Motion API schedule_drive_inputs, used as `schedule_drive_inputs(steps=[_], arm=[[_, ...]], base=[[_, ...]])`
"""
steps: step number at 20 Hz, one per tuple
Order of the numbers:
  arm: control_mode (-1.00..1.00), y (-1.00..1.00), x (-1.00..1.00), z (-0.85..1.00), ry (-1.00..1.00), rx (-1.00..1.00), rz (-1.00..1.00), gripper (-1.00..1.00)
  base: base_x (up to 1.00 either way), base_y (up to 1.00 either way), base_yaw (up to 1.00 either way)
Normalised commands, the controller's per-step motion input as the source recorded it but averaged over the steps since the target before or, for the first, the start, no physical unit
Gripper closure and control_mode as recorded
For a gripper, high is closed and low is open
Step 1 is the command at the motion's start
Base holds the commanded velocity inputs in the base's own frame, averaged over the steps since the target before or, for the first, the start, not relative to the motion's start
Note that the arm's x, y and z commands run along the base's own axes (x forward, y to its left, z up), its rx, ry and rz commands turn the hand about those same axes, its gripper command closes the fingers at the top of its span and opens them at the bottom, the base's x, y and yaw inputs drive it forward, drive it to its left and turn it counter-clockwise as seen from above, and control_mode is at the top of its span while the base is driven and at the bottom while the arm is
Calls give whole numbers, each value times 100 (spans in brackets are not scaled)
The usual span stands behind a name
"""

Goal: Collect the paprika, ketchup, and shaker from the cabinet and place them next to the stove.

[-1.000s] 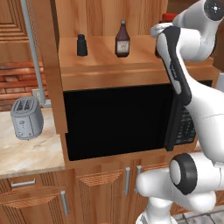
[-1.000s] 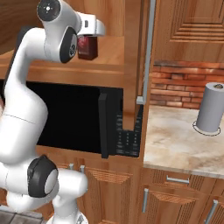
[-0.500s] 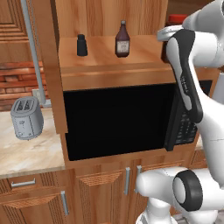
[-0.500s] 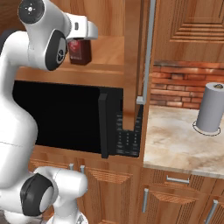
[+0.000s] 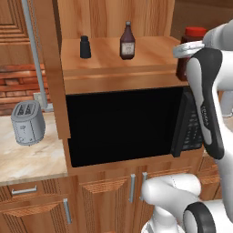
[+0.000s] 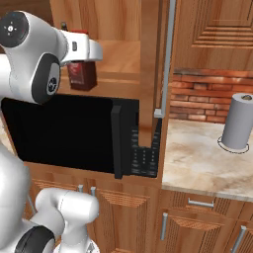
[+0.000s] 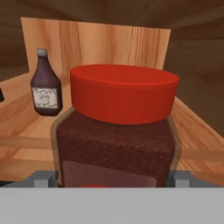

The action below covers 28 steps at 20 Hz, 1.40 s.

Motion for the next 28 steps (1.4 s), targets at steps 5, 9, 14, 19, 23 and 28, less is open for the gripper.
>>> schedule_drive_inputs(steps=[5,9,14,19,23,28], arm=[[-100,0,-52,-38,0,0,0,100],[-100,3,-45,-38,0,0,0,100],[100,3,-24,-16,0,-1,0,100],[100,0,0,0,0,0,0,100],[100,0,0,0,0,0,0,100],[100,0,0,0,0,0,0,100]], base=[[0,0,0],[0,0,0],[-41,1,-3],[-63,0,-18],[-57,0,-30],[-56,-6,-34]])
